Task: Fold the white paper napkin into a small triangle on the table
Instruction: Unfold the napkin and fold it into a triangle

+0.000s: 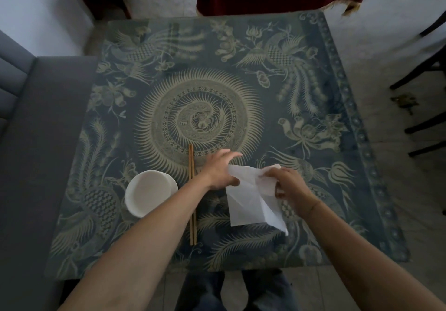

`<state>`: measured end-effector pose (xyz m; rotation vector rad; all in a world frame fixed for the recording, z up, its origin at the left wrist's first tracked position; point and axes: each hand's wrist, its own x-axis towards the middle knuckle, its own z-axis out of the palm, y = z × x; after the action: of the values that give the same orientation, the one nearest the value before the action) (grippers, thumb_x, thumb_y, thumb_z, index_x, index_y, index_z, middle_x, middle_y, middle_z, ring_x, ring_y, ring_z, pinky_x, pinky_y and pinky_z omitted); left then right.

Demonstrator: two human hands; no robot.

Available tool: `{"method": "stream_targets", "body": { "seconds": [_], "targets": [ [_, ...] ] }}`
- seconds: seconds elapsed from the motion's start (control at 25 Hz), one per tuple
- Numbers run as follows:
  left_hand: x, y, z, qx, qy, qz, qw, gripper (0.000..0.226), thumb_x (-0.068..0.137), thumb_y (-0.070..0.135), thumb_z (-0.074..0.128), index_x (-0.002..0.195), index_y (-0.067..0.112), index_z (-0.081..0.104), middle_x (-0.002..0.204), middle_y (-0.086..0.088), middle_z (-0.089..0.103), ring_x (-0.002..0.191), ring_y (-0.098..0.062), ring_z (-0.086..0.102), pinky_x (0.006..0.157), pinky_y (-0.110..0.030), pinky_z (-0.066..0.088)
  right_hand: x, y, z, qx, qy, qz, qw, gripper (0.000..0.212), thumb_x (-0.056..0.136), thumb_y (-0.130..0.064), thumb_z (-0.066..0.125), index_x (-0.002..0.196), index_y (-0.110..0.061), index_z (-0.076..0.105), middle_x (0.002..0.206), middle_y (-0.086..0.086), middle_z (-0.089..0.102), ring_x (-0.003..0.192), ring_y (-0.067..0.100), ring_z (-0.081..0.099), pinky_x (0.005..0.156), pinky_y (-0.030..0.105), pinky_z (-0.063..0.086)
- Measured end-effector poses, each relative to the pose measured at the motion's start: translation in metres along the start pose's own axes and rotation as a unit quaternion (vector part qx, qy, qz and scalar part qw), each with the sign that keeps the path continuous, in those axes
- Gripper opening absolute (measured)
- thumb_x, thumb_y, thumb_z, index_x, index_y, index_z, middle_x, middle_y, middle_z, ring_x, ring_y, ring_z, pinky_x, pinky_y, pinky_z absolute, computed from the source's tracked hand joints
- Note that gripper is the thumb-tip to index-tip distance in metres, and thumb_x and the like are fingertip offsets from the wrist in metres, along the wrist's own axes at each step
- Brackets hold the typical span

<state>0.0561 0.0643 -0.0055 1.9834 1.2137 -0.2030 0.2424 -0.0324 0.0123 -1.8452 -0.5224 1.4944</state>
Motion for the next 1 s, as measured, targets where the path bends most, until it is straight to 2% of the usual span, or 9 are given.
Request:
{"method": "stream_targets", "body": {
  "seconds": [0.08,0.2,0.28,0.4,0.48,0.6,0.72,0.84,1.0],
  "targets": [
    [0.005,0.005,-0.001,-0.02,-0.029,0.015,0.999,0.045,0.072,0.028,0.081,0.114,0.023,0.065,0.125,-0.004,0.059,0.122,-0.029,0.05,0.097,-0.04,0.041,-0.001,-0.005,-0.011,0.026,-0.002,0.035,0.999,0.005,0.078,-0.016,0.07,0.079,-0.013,0.073,0.074,0.007,0.069,0.067,0.021,0.064,0.057,0.03,0.052],
    [-0.004,0.001,-0.003,-0.188,-0.08,-0.011,0.979,0.017,0.077,0.02,0.081,0.088,0.021,0.069,0.089,0.001,0.069,0.085,-0.021,0.066,0.071,-0.032,0.051,0.002,-0.006,-0.029,0.059,0.013,0.043,0.997,0.017,0.08,-0.011,0.069,0.096,-0.006,0.069,0.083,0.013,0.07,0.073,0.027,0.066,0.055,0.031,0.053],
    [-0.017,-0.008,-0.007,-0.287,-0.099,-0.041,0.952,0.015,0.078,0.014,0.081,0.087,0.017,0.069,0.08,-0.001,0.071,0.068,-0.016,0.066,0.06,-0.028,0.052,0.002,-0.008,-0.037,0.077,-0.024,0.061,0.995,0.02,0.08,-0.005,0.068,0.1,-0.002,0.069,0.087,0.018,0.073,0.075,0.031,0.069,0.061,0.036,0.058],
    [-0.036,-0.027,-0.014,-0.385,-0.147,-0.126,0.902,0.018,0.079,0.011,0.079,0.095,0.011,0.071,0.08,-0.006,0.074,0.068,-0.017,0.067,0.057,-0.027,0.055,0.007,-0.009,-0.039,0.062,-0.067,0.09,0.992,0.016,0.08,0.001,0.067,0.096,0.0,0.071,0.086,0.019,0.073,0.072,0.031,0.07,0.064,0.039,0.059],
    [-0.043,-0.036,-0.013,-0.368,-0.141,-0.147,0.907,0.012,0.079,0.01,0.079,0.089,0.013,0.072,0.072,-0.001,0.074,0.063,-0.013,0.067,0.054,-0.027,0.056,0.012,-0.006,-0.032,0.036,-0.062,0.068,0.995,0.012,0.082,0.0,0.068,0.093,-0.002,0.072,0.081,0.016,0.072,0.065,0.024,0.068,0.057,0.033,0.058],
    [-0.048,-0.041,-0.005,-0.289,-0.031,-0.136,0.947,0.013,0.083,0.01,0.076,0.077,0.02,0.07,0.062,0.006,0.069,0.049,-0.005,0.064,0.045,-0.023,0.051,0.021,0.008,-0.017,-0.08,0.004,-0.014,0.997,0.009,0.083,-0.005,0.071,0.091,-0.009,0.071,0.07,0.006,0.065,0.052,0.014,0.061,0.046,0.026,0.052],
    [-0.046,-0.043,0.006,-0.205,0.059,-0.121,0.97,0.01,0.084,0.014,0.072,0.077,0.016,0.066,0.069,0.003,0.066,0.058,-0.01,0.063,0.049,-0.026,0.049,0.027,0.026,-0.007,-0.198,0.046,-0.052,0.978,0.01,0.084,-0.011,0.069,0.094,-0.012,0.072,0.08,0.008,0.068,0.073,0.027,0.067,0.068,0.042,0.059],
    [-0.04,-0.043,0.012,-0.105,0.117,-0.109,0.982,0.018,0.085,0.021,0.069,0.071,0.017,0.058,0.07,0.001,0.061,0.068,-0.021,0.059,0.061,-0.035,0.045,0.026,0.031,-0.005,-0.3,0.084,-0.103,0.945,0.015,0.082,-0.019,0.067,0.096,-0.02,0.071,0.084,0.001,0.069,0.084,0.024,0.066,0.072,0.033,0.051],
    [-0.044,-0.037,0.017,-0.096,0.175,-0.054,0.978,0.022,0.089,0.024,0.066,0.069,0.025,0.056,0.071,0.005,0.061,0.07,-0.018,0.058,0.061,-0.033,0.042,0.027,0.02,-0.006,-0.394,0.088,-0.158,0.901,0.03,0.081,-0.024,0.067,0.111,-0.026,0.064,0.105,-0.003,0.066,0.1,0.022,0.059,0.08,0.039,0.051]
  ]
}}
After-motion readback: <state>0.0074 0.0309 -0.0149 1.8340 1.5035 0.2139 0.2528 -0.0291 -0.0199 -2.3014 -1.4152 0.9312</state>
